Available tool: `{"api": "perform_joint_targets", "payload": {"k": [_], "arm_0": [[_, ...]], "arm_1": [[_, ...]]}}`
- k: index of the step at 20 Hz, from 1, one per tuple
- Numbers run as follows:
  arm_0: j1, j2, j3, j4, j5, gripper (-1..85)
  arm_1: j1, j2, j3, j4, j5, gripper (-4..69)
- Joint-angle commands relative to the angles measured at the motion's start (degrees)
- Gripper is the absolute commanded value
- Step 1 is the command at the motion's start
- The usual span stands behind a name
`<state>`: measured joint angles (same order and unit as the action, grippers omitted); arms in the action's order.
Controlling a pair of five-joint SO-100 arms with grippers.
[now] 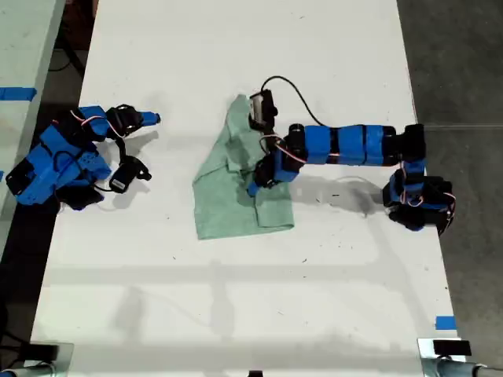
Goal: Fold t shirt
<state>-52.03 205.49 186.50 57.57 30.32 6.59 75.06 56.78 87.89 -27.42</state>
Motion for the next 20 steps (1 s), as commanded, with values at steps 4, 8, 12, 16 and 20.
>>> {"api": "perform_joint_targets", "payload": {"k": [4, 8, 12, 16, 20], "arm_0": [[-0.2, 0.4, 2.4, 0.1, 0.5, 1.8], [-0.2, 0.4, 2.4, 0.1, 0.5, 1.8], [-0.2, 0.4, 2.4, 0.1, 0.5, 1.8], [0.0, 0.4, 2.4, 0.1, 0.4, 1.8], [0.1, 0.4, 2.4, 0.1, 0.5, 1.8]], "arm_1": [[5.5, 34.2, 22.6, 3.1, -0.8, 7.0], [6.8, 63.4, 68.1, -17.8, -2.1, 1.5], [9.3, 100.6, 107.1, -32.0, -4.7, 0.9], [11.2, 125.9, 118.6, -18.5, -2.5, 0.9], [13.6, 125.9, 119.9, -18.4, -1.6, 0.9]]}}
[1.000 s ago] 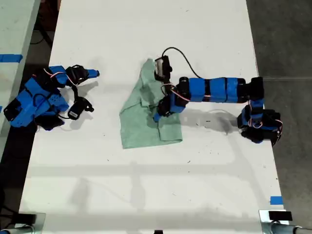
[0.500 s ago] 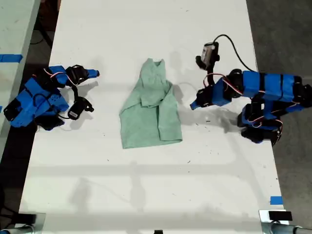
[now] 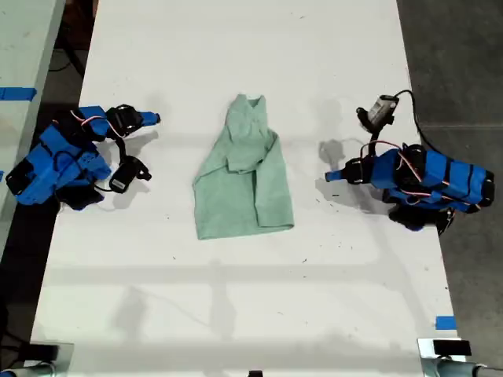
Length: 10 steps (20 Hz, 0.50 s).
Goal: Fold t shirt
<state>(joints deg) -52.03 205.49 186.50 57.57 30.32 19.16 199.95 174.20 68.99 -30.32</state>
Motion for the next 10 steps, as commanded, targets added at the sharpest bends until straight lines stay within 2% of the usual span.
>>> {"api": "perform_joint_targets", "payload": {"k": [1, 5, 10], "arm_0": [[0.2, 0.4, 2.4, 0.1, 0.5, 1.8], [0.3, 0.4, 2.4, 0.1, 0.5, 1.8], [0.3, 0.4, 2.4, 0.1, 0.5, 1.8]], "arm_1": [[1.2, 1.1, 2.4, 1.7, 2.3, 1.1], [4.7, 1.1, 2.1, 9.8, 5.4, 1.4], [5.7, 1.1, 2.1, 10.8, 8.2, 1.6]]}}
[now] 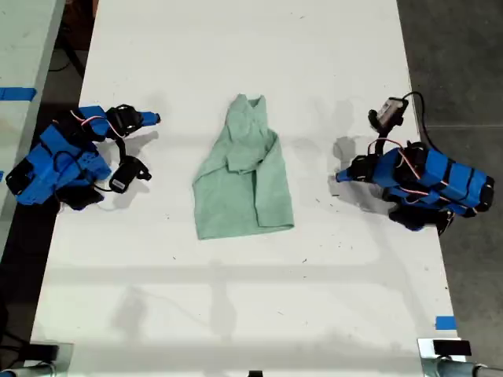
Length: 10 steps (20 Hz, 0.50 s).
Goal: Fold t shirt
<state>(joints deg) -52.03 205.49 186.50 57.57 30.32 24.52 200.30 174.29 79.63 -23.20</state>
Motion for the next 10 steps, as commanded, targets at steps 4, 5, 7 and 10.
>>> {"api": "perform_joint_targets", "payload": {"k": [4, 5, 7, 10], "arm_0": [[0.4, 0.4, 2.4, 0.1, 0.5, 1.8], [0.4, 0.4, 2.4, 0.1, 0.5, 1.8], [0.4, 0.4, 2.4, 0.1, 0.5, 1.8], [0.4, 0.4, 2.4, 0.1, 0.5, 1.8]], "arm_1": [[0.3, 0.7, 2.0, 0.2, 1.6, 1.5], [0.3, 0.7, 2.0, 0.2, 1.4, 1.5], [0.8, 0.7, 2.0, 0.3, 1.5, 2.8], [0.9, 0.7, 2.0, 0.3, 1.7, 5.5]]}}
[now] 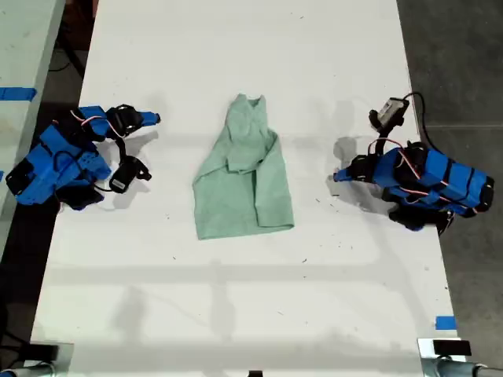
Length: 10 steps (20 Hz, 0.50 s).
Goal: Fold t shirt
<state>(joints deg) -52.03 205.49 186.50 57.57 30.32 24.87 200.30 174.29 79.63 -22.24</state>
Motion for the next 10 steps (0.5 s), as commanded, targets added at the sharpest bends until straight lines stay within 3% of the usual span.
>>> {"api": "perform_joint_targets", "payload": {"k": [1, 10], "arm_0": [[0.4, 0.4, 2.4, 0.1, 0.5, 1.8], [0.4, 0.4, 2.4, 0.1, 0.5, 1.8]], "arm_1": [[0.5, 0.7, 2.0, 0.3, 0.7, 4.9], [0.5, 0.7, 2.1, 0.3, 0.4, 3.0]]}}
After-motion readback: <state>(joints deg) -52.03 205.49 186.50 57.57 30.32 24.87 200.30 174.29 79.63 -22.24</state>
